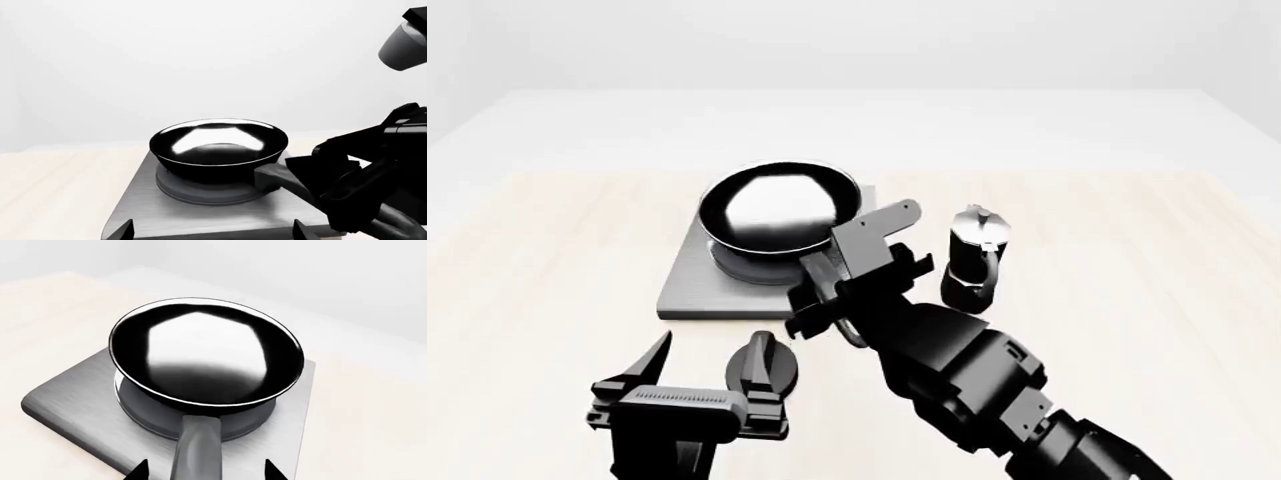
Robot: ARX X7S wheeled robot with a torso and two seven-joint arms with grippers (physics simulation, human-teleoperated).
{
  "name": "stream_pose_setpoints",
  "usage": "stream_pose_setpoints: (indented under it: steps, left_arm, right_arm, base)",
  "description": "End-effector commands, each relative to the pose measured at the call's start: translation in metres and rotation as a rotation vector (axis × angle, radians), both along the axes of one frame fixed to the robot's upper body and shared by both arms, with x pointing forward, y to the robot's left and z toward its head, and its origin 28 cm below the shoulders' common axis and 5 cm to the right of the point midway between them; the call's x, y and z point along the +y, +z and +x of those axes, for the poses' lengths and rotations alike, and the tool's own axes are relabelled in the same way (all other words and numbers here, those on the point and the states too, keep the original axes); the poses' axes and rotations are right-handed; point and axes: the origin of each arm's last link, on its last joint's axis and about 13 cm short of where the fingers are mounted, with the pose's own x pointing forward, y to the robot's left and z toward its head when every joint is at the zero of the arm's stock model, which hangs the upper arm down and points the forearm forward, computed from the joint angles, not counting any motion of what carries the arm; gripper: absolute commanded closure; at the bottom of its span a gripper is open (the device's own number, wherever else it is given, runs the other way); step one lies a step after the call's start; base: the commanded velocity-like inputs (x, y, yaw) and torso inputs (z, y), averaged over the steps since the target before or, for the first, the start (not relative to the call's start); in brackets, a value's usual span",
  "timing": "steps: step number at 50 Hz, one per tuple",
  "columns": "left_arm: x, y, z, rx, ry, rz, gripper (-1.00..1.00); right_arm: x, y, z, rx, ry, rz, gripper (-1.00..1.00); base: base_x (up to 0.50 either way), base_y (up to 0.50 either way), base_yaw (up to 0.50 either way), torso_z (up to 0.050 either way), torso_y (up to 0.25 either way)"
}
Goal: Put the frying pan on the stove.
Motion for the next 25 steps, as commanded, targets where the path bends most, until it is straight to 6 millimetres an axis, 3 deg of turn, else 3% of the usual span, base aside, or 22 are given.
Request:
stream_pose_setpoints:
  steps: [1,15,25]
  left_arm:
    - [-0.001,0.0,0.001,-0.001,-0.003,0.0,-1.0]
    - [-0.001,0.001,0.001,-0.002,-0.002,0.0,-1.0]
    - [0.0,0.005,0.001,-0.01,0.002,0.002,-1.0]
  right_arm:
    - [0.001,0.011,0.001,-0.042,0.0,0.0,-1.0]
    - [0.001,0.015,-0.001,-0.055,0.006,0.005,-1.0]
    - [-0.003,0.032,-0.009,-0.093,0.009,0.044,-1.0]
  base:
    - [0.0,0.0,0.0,0.0,0.0]
    - [0.0,0.0,0.0,0.0,0.0]
    - [0.0,0.0,0.0,0.0,0.0]
